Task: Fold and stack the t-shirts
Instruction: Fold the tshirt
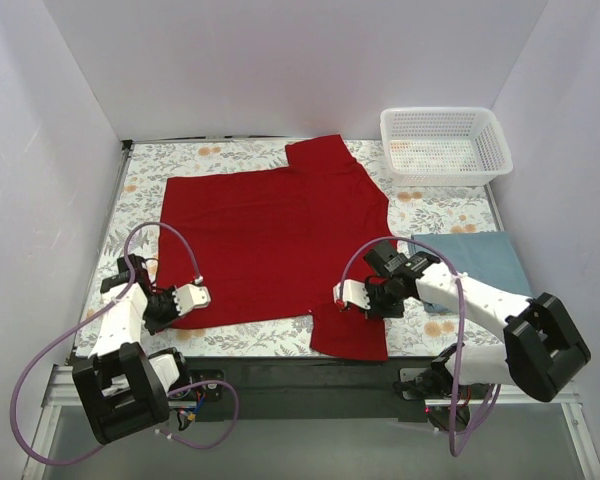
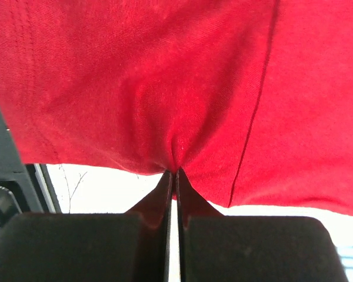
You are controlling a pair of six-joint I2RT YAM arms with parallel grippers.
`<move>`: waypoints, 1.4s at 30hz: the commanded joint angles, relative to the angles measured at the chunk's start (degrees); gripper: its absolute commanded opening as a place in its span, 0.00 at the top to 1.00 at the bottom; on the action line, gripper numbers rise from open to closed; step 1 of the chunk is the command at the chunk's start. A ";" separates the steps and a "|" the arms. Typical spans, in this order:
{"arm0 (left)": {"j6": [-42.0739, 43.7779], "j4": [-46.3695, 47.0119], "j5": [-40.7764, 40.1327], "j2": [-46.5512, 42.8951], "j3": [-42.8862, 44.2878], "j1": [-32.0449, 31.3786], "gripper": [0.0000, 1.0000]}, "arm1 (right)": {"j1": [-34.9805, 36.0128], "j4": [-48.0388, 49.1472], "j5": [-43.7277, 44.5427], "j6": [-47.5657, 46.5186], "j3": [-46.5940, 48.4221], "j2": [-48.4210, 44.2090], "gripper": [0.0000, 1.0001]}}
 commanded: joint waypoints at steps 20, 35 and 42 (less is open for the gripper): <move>-4.18 -5.66 10.36 7.03 19.54 1.46 1.00 | -9.06 -8.54 -1.78 -2.34 16.32 -1.89 0.99; -11.12 2.33 16.08 22.14 31.06 1.55 1.00 | -14.87 -9.59 -0.38 -10.60 39.16 17.09 0.99; -12.27 5.15 15.91 26.55 32.82 1.55 1.00 | -15.58 -9.68 0.50 -12.89 47.08 24.92 0.99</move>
